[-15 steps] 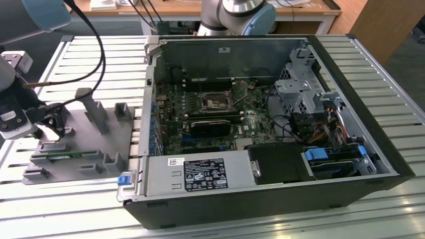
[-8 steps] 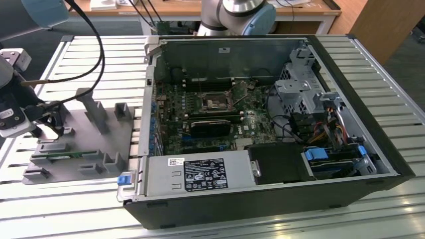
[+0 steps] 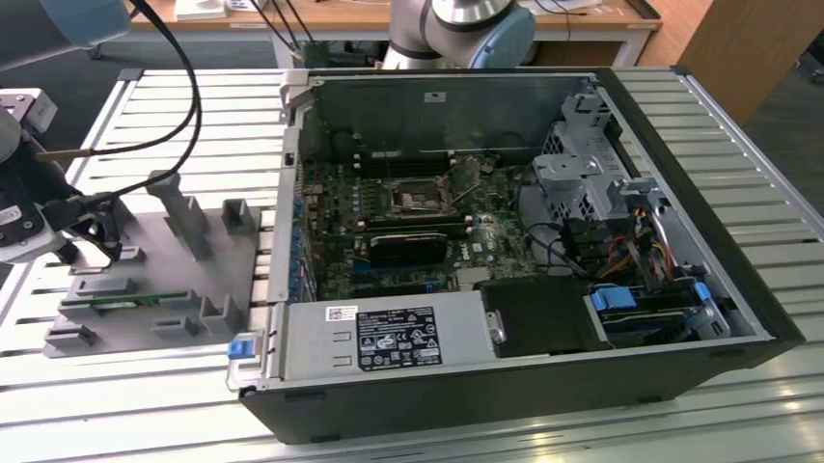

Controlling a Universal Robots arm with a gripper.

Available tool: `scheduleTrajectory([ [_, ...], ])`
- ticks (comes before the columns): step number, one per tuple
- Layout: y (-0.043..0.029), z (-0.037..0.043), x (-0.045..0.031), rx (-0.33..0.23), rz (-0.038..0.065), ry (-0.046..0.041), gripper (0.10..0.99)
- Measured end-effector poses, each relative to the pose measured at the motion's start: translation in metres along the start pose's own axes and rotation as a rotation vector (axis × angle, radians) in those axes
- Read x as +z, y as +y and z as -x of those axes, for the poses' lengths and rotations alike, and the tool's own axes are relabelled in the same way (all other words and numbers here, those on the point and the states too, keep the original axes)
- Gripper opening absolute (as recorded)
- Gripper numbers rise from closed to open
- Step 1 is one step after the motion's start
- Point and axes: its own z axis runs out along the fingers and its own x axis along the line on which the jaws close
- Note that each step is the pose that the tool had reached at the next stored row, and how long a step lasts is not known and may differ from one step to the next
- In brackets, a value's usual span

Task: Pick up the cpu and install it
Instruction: 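Pick up the cpu and move it towards the insertion slot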

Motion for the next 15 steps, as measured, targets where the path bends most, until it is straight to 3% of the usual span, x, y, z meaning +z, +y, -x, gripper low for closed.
scheduleTrajectory([
  [15, 0.0007, 0.0001, -0.0082, 0.000, 0.000, 0.0000, 0.529],
])
